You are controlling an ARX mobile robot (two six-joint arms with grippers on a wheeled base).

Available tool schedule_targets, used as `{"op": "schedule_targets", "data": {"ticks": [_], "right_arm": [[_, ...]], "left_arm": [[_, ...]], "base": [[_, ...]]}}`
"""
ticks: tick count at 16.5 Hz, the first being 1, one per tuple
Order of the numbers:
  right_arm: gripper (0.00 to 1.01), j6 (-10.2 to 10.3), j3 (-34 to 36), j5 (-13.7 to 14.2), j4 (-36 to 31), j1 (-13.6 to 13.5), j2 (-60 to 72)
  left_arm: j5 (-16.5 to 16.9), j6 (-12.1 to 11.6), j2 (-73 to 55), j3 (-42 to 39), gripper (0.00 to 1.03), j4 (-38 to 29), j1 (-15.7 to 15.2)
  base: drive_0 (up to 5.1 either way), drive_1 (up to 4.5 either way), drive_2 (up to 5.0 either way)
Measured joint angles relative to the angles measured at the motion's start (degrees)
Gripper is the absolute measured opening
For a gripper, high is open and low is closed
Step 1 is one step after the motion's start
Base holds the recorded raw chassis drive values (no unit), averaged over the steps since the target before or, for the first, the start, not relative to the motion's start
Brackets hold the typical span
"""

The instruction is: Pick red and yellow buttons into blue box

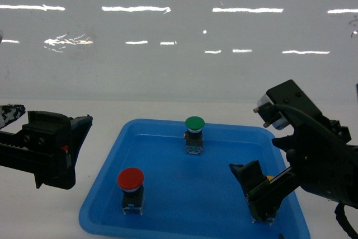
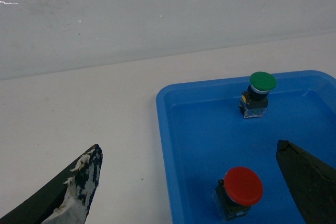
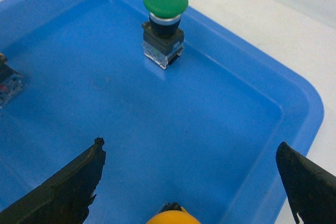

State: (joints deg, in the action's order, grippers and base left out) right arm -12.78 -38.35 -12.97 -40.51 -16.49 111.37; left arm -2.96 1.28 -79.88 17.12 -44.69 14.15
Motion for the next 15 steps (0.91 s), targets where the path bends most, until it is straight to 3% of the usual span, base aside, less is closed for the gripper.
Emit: {"op": "schedule_targets", "data": {"ticks": [2,4,6,9,14,15], "right_arm": [[0.98,-3.34,-2.47,-0.33,1.68,-1.40,3.74],[0.98,-4.94,-3.13,-0.04,2.56,-1.95,5.99],[0.98,-6.03,-3.69,0.85,3.48,-1.90,8.85],[0.96,-6.10,-4.92,1.11,3.91,-1.95,10.32],[0.45,-6.25,-5.57,1.68,3.34,-2.73,12.90],[0.41,-6.36,-5.51,1.66,2.80,-3.04,12.90]], "left_arm": [[0.00,0.00,0.00,0.00,0.98,0.00,0.00],[0.00,0.00,0.00,0.00,0.98,0.00,0.00],[0.00,-0.02,0.00,0.00,0.98,0.00,0.00],[0.00,-0.02,0.00,0.00,0.98,0.00,0.00],[0.02,-0.02,0.00,0.00,0.98,0.00,0.00],[0.00,0.00,0.00,0.00,0.98,0.00,0.00]], "base": [[0.0,0.00,0.0],[0.0,0.00,0.0],[0.0,0.00,0.0],[0.0,0.00,0.0],[0.0,0.00,0.0],[0.0,0.00,0.0]]}}
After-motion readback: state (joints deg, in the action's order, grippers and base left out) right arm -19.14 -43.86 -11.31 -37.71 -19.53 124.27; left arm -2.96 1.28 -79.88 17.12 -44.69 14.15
